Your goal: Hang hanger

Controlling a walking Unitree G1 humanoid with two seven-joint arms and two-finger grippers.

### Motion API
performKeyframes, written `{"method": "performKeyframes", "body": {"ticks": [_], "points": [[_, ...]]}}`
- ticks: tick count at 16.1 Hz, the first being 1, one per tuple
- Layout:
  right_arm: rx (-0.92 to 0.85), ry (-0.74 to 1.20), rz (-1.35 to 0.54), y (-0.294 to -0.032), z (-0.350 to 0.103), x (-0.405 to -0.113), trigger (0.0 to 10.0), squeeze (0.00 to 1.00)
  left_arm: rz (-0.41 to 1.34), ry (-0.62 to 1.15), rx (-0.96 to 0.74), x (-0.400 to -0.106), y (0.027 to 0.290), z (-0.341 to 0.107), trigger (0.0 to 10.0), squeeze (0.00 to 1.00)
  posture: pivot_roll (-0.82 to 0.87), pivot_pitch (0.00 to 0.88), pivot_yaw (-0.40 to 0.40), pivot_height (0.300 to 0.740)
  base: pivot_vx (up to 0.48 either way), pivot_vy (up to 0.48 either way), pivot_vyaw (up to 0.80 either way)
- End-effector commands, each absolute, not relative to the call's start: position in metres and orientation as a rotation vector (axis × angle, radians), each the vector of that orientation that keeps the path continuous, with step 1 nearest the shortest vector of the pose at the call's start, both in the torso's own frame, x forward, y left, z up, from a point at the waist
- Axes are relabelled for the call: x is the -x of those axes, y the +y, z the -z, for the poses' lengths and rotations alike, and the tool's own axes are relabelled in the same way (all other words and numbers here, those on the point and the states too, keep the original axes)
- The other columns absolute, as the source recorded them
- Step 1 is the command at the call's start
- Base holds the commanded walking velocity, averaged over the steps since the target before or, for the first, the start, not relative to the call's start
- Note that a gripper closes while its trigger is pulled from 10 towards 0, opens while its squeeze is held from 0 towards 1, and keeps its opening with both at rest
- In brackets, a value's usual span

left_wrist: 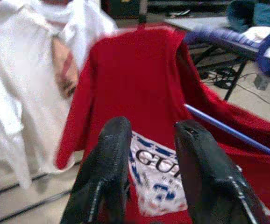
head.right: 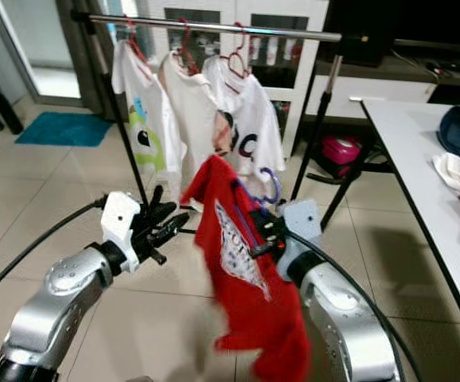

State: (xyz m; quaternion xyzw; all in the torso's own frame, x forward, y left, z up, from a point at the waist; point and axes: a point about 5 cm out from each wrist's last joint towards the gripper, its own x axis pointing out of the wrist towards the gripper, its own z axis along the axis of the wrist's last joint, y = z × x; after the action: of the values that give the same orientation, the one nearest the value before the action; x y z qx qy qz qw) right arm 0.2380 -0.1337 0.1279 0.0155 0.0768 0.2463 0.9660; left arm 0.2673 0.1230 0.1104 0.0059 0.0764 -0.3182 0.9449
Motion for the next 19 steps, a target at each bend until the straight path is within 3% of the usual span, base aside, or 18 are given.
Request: {"method": "performKeyframes", "body": {"ticks": [1, 2, 3, 4, 9, 10, 12, 19], "points": [[-0.04, 0.069, -0.541, -0.129, -0.144, -0.238, 10.0, 0.0, 0.637, 0.129, -0.026, -0.273, 0.122, -0.115, 10.0, 1.0, -0.07, 0.0, -0.012, 0.74, 0.0, 0.0, 0.0], [-0.069, 0.051, -0.575, -0.125, -0.145, -0.235, 10.0, 0.0, 0.641, 0.087, -0.062, -0.282, 0.113, -0.119, 10.0, 0.17, -0.07, 0.0, -0.009, 0.74, 0.0, 0.0, 0.0], [-0.072, 0.048, -0.581, -0.125, -0.145, -0.235, 10.0, 0.0, 0.64, 0.08, -0.078, -0.284, 0.112, -0.12, 10.0, 0.17, -0.08, 0.0, -0.008, 0.74, 0.0, 0.0, 0.0], [-0.092, 0.034, -0.603, -0.124, -0.148, -0.233, 10.0, 0.0, 0.62, 0.048, -0.104, -0.289, 0.109, -0.122, 10.0, 0.0, -0.08, 0.0, -0.006, 0.74, 0.0, 0.0, 0.0], [-0.157, 0.005, -0.673, -0.118, -0.152, -0.227, 10.0, 0.0, 0.58, -0.03, -0.122, -0.303, 0.102, -0.129, 10.0, 0.0, -0.08, 0.0, -0.003, 0.74, 0.0, 0.0, 0.0], [-0.167, 0.001, -0.672, -0.118, -0.153, -0.227, 10.0, 0.0, 0.561, -0.048, -0.141, -0.305, 0.103, -0.13, 4.7, 0.0, -0.08, 0.0, -0.004, 0.74, 0.0, 0.0, 0.0], [-0.185, -0.005, -0.669, -0.119, -0.153, -0.227, 10.0, 0.0, 0.556, -0.094, -0.154, -0.307, 0.101, -0.132, 0.0, 0.0, -0.08, 0.0, -0.006, 0.74, 0.0, 0.0, 0.0], [-0.196, 0.004, -0.66, -0.121, -0.152, -0.227, 10.0, 0.0, 0.562, -0.126, -0.159, -0.307, 0.097, -0.13, 0.0, 0.0, -0.08, 0.0, -0.01, 0.74, 0.0, 0.0, 0.0]]}}
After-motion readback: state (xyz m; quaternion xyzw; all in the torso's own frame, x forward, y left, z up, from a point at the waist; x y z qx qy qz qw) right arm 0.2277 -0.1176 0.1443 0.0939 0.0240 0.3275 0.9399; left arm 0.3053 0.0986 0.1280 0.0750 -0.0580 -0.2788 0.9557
